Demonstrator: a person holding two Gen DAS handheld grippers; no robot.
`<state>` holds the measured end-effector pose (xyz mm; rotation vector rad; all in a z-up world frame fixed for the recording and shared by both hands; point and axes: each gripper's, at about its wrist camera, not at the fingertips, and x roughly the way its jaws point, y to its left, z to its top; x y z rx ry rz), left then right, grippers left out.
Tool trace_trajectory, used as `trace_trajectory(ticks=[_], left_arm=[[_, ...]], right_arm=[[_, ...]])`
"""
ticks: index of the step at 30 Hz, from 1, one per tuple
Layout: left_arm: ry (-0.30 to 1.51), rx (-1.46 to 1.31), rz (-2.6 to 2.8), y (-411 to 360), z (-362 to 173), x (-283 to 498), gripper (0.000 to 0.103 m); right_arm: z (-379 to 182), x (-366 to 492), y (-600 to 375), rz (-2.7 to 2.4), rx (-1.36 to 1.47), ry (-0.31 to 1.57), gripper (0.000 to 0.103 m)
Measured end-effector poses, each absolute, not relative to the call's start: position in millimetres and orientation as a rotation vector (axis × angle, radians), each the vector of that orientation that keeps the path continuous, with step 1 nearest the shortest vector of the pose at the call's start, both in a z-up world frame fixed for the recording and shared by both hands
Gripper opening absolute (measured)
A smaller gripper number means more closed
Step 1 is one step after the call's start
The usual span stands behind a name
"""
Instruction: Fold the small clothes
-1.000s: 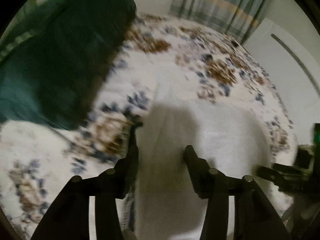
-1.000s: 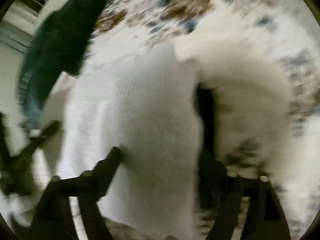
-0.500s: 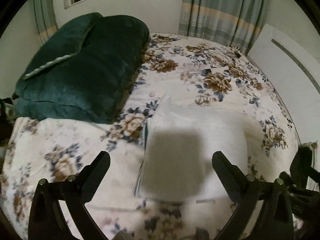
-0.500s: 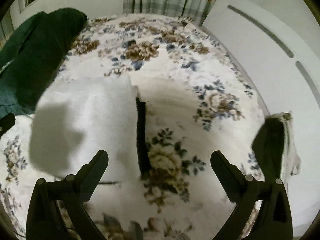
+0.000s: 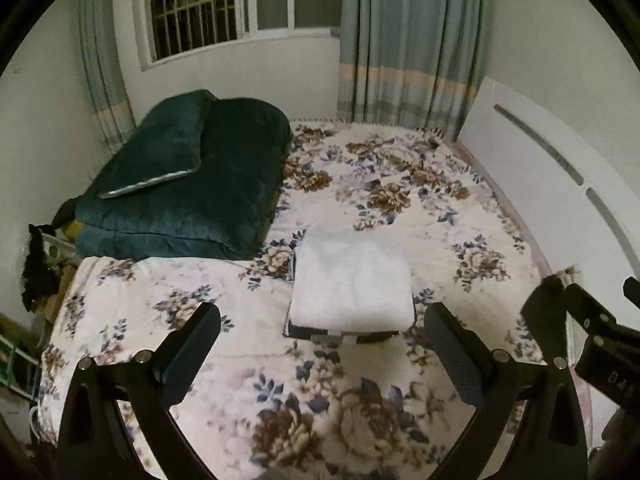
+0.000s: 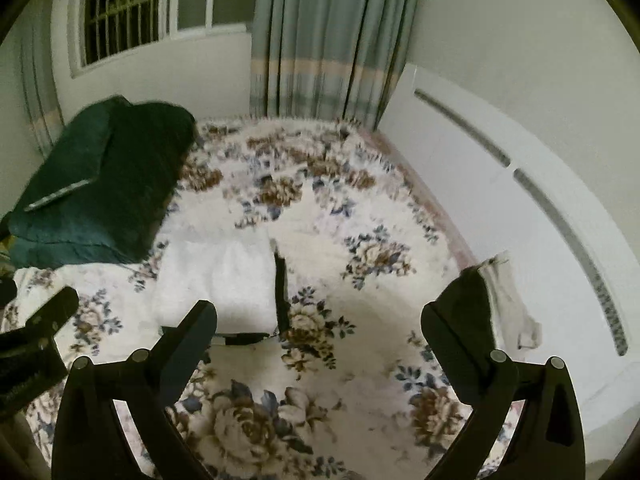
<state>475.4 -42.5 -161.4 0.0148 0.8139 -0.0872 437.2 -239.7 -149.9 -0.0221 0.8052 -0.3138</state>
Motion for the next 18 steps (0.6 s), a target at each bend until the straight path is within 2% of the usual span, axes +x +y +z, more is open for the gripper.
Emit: trace_trajectory(ticks=[9, 18], left_arm=[[0.731, -0.003, -0.061, -33.0, -77.2, 397.0, 0.103], [0.677, -0.01, -0.053, -30.9, -37.5, 341.1, 0.103]], right_arm=[[-43.3, 326.7, -220.4, -0.261, -0.021, 0.704, 0.103], [21.6, 252.7, -205.8, -0.221, -0.037, 0.61, 0.103]])
